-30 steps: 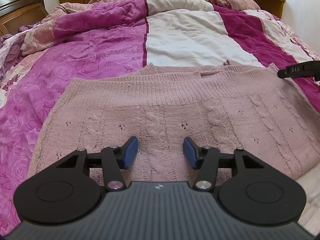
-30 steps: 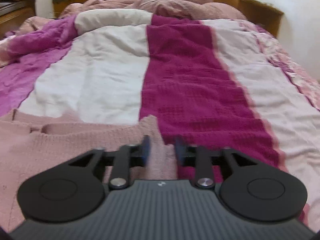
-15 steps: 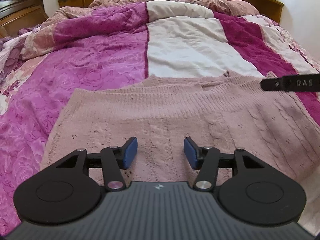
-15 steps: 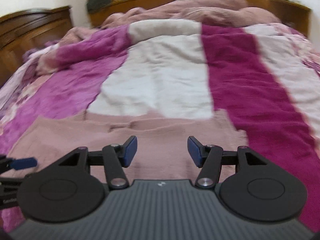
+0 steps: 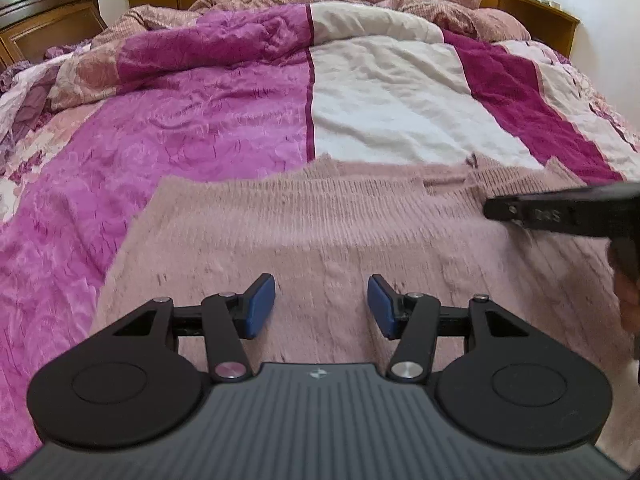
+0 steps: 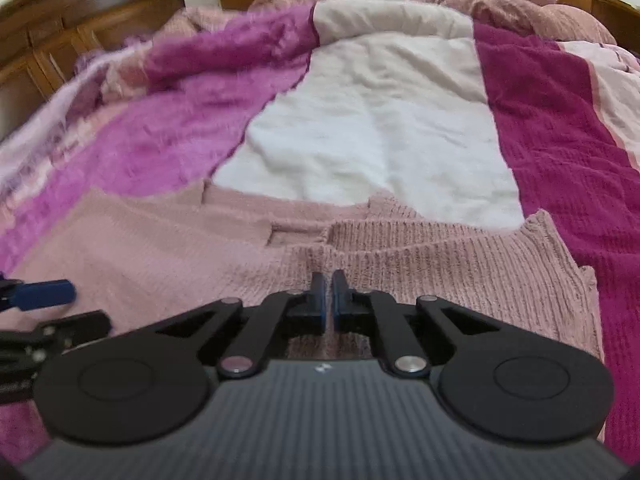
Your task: Fold small clothes
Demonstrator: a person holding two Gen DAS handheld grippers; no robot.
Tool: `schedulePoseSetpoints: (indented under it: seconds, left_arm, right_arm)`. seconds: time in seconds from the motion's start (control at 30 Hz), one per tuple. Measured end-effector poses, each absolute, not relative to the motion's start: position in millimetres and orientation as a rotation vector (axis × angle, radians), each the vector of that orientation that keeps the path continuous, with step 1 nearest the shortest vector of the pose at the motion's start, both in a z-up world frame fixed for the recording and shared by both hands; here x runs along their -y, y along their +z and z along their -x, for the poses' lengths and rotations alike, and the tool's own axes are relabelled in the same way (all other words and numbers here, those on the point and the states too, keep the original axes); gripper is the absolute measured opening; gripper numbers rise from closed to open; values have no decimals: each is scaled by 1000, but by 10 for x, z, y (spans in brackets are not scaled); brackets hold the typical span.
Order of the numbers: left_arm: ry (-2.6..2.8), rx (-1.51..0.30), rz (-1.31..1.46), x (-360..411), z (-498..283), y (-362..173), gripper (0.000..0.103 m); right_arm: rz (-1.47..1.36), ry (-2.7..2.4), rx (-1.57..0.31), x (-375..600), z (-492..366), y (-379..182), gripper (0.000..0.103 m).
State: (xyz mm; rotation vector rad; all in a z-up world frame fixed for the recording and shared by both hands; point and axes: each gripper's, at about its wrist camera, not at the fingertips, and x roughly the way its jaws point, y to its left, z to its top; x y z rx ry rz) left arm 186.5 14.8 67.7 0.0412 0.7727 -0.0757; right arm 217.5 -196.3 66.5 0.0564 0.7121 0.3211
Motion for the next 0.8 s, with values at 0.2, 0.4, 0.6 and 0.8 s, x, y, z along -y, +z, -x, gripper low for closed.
schedulePoseSetpoints:
  seconds: [0.2, 0.4, 0.6, 0.8]
  left_arm:
    - [-86, -725, -21, -136, -2093, 802, 60]
    - [-122, -704, 33, -14, -2248, 843, 60]
    - [-231, -757, 97, 258, -2681, 721, 60]
    - [-170, -882, 33, 307, -2849, 492, 60]
  right_arm:
    - [-25, 409, -651, 2043, -1899, 771, 6]
    - [96, 445, -687, 1984, -1802, 652, 6]
    - [155, 473, -680, 1936, -1757, 598, 7]
    - [49, 506, -698, 2115, -1842, 720, 10]
